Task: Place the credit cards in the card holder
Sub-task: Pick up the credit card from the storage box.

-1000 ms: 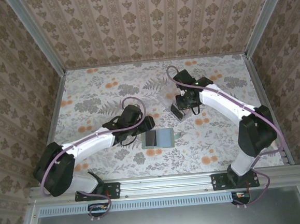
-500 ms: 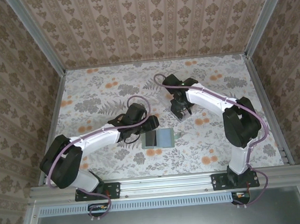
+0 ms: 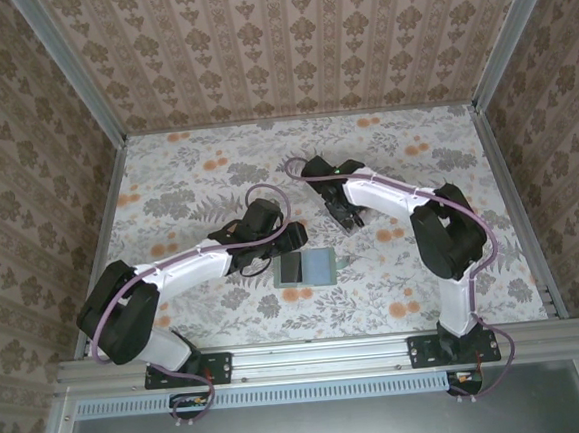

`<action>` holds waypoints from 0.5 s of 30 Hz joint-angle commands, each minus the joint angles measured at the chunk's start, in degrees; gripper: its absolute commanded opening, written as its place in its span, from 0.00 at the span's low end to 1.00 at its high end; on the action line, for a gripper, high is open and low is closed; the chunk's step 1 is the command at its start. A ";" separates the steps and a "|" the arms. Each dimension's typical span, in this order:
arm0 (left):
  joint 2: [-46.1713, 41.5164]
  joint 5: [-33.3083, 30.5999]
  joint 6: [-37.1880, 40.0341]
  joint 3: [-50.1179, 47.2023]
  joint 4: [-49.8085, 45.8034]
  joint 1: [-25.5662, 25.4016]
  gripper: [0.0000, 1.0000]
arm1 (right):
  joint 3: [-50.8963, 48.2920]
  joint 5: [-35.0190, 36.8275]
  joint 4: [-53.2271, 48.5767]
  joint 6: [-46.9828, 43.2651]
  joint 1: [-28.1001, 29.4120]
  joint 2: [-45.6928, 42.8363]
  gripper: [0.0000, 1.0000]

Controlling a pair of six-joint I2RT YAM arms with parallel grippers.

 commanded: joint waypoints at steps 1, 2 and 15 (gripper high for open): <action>-0.41 -0.30 -0.28 -0.18 0.43 -0.41 0.69 | 1.22 6.62 0.17 -0.97 1.06 1.68 0.36; -0.42 -0.34 -0.24 -0.32 0.48 -0.41 0.69 | 1.11 7.63 0.21 -0.93 1.31 1.76 0.35; -0.51 -0.49 -0.21 -0.25 0.36 -0.37 0.69 | 0.42 12.50 1.05 -1.15 2.21 0.00 0.30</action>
